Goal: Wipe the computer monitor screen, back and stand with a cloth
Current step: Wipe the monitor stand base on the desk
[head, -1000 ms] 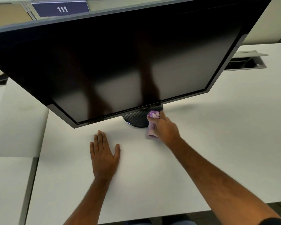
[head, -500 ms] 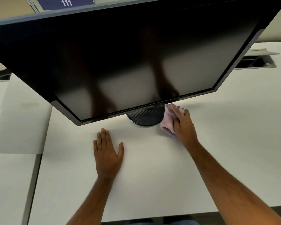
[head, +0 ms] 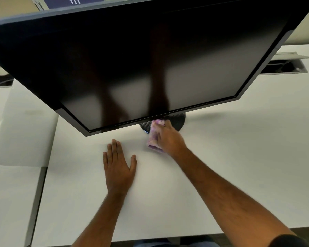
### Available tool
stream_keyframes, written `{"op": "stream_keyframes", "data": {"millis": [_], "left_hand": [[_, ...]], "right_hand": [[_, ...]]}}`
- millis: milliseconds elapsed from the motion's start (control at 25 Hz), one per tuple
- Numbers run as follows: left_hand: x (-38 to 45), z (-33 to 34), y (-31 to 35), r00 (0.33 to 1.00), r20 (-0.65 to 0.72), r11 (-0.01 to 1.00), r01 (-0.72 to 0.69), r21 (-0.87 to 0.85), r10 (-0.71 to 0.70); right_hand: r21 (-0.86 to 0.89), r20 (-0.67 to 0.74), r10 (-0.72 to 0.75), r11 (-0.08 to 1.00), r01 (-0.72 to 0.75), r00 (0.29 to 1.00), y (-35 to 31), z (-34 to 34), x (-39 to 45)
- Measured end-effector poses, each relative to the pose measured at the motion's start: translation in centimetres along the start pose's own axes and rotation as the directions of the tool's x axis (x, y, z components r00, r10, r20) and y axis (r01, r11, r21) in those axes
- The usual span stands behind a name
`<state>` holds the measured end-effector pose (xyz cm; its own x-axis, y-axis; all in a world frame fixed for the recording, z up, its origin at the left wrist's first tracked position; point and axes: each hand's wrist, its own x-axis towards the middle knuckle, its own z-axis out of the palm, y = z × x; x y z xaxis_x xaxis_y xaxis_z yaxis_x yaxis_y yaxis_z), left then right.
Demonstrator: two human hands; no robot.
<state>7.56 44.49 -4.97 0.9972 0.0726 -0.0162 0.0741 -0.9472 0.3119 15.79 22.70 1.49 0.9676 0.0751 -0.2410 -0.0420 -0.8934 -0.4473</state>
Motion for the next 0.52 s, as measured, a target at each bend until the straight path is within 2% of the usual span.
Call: {"op": "stream_keyframes", "data": {"millis": [120, 280, 360, 520], "left_hand": [[0.0, -0.1, -0.1, 1.0, 0.001, 1.0, -0.002, -0.006, 0.002], [-0.1, -0.2, 0.0, 1.0, 0.01, 1.0, 0.001, -0.018, -0.001], [-0.1, -0.2, 0.0, 1.0, 0.014, 1.0, 0.009, -0.024, -0.008], [-0.1, -0.2, 0.0, 1.0, 0.019, 1.0, 0.015, -0.015, -0.015]], "right_hand": [[-0.106, -0.012, -0.059, 0.993, 0.057, 0.998, -0.3, -0.1, 0.2], [-0.057, -0.097, 0.12, 0.99, -0.126, 0.988, 7.3, -3.2, -0.4], [-0.037, -0.086, 0.146, 0.988, -0.149, 0.986, 9.1, -3.6, -0.1], [0.026, -0.134, 0.091, 0.996, -0.088, 0.987, 5.0, -1.6, 0.2]]}}
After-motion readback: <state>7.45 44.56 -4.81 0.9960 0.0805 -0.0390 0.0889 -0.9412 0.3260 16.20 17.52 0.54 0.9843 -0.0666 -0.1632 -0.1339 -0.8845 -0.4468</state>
